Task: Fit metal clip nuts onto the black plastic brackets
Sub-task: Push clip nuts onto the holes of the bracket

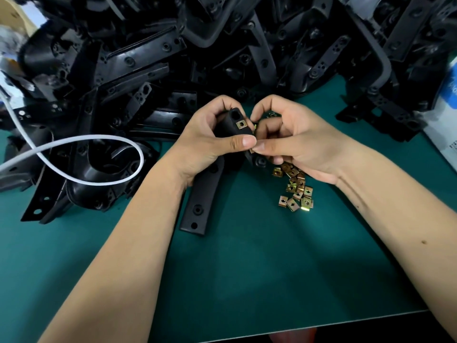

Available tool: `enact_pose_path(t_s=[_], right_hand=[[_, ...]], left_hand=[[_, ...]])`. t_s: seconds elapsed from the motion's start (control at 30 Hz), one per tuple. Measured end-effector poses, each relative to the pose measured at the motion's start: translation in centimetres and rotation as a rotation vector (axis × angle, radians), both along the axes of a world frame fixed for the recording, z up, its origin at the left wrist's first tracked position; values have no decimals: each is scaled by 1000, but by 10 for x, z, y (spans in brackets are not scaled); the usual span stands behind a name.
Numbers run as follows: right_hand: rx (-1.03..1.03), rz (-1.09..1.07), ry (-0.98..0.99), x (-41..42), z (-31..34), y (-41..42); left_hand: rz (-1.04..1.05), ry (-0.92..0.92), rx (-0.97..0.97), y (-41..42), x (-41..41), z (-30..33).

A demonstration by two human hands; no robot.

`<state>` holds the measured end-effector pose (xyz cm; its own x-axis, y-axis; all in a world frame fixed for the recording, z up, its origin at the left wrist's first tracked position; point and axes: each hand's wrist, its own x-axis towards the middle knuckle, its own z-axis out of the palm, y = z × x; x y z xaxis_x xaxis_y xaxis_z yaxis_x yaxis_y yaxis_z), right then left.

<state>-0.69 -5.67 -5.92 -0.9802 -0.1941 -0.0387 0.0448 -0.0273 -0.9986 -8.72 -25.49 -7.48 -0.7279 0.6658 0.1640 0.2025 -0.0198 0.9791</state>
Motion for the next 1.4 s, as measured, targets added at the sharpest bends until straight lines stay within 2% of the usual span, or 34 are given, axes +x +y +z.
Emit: enact_pose_path(t_s=[0.13,0.23,0.33,0.47,0.7,0.83,1.03,1.3,1.4], right_hand=[[46,-174,7,-2,-5,-5],[298,-316,127,-4,-7,-6],[414,-285,180,-2,-5,-4],[582,-421,304,1,-5,-7],[676,-370,309,2,-1,-3],[702,-325,330,4,-2,-2],[732,-301,334,6,-1,-2],[705,-303,309,4,-1,0],[644,-349,287,2,2,-6]], left_hand=[[136,-4,73,6,3,-1],[331,25,152,16,7,-2],[456,3,218,22,12,-3],[358,86,117,20,10,-1],[186,-65,94,-3,0,3],[204,-98,68,-4,-2,0],[204,-10,4,-4,-1,-1],[230,30,1,-1,0,3],[315,29,54,3,2,4]])
